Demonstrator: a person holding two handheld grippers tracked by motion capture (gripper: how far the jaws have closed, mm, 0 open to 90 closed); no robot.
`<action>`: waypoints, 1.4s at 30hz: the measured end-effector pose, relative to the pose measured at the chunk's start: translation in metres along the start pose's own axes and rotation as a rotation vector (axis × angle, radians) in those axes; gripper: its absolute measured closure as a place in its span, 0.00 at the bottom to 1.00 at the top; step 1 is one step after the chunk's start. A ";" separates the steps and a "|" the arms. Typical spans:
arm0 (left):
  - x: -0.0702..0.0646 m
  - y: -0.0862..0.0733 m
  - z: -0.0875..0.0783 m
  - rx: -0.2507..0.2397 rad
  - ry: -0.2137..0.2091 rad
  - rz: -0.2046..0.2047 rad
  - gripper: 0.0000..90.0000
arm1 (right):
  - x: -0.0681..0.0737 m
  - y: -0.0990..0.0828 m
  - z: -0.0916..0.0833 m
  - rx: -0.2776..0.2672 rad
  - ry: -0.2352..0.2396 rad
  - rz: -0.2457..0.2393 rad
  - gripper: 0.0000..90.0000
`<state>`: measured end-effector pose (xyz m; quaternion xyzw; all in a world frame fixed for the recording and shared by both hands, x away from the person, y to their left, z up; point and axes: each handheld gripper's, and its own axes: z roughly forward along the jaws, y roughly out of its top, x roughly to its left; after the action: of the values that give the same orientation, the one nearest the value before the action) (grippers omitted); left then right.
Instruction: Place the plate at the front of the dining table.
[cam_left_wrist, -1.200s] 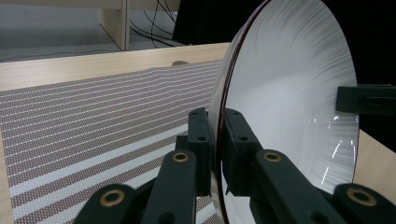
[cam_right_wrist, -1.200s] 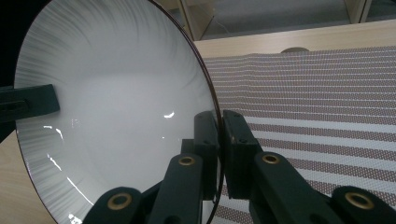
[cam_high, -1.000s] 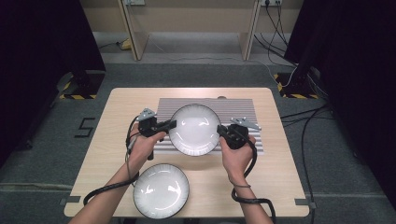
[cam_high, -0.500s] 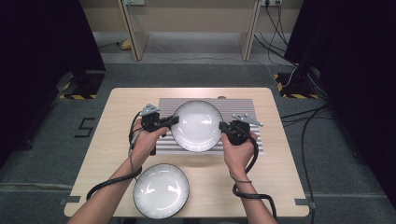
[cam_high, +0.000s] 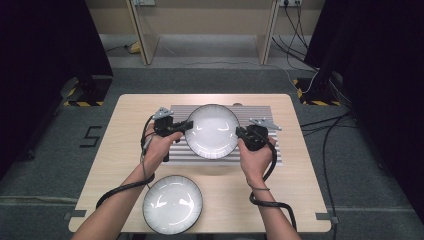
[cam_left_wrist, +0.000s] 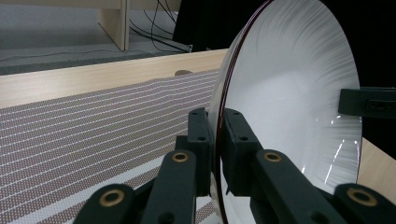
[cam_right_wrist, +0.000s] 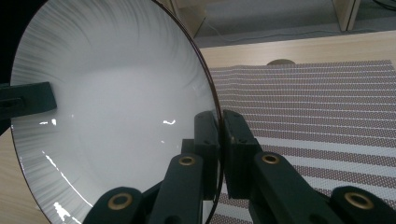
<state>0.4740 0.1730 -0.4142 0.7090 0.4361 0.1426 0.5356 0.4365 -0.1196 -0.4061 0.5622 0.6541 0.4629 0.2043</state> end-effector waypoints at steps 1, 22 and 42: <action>0.000 0.000 0.001 0.001 0.003 -0.001 0.91 | 0.000 0.000 0.001 0.000 -0.001 0.000 0.95; 0.006 0.008 0.019 0.019 0.006 -0.012 0.91 | -0.009 0.007 0.013 0.012 -0.021 0.009 0.95; 0.016 0.010 0.038 0.041 0.019 -0.034 0.91 | -0.018 0.012 0.032 0.036 -0.038 0.017 0.95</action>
<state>0.5137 0.1609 -0.4248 0.7110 0.4560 0.1315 0.5189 0.4736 -0.1249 -0.4161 0.5800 0.6537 0.4419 0.2025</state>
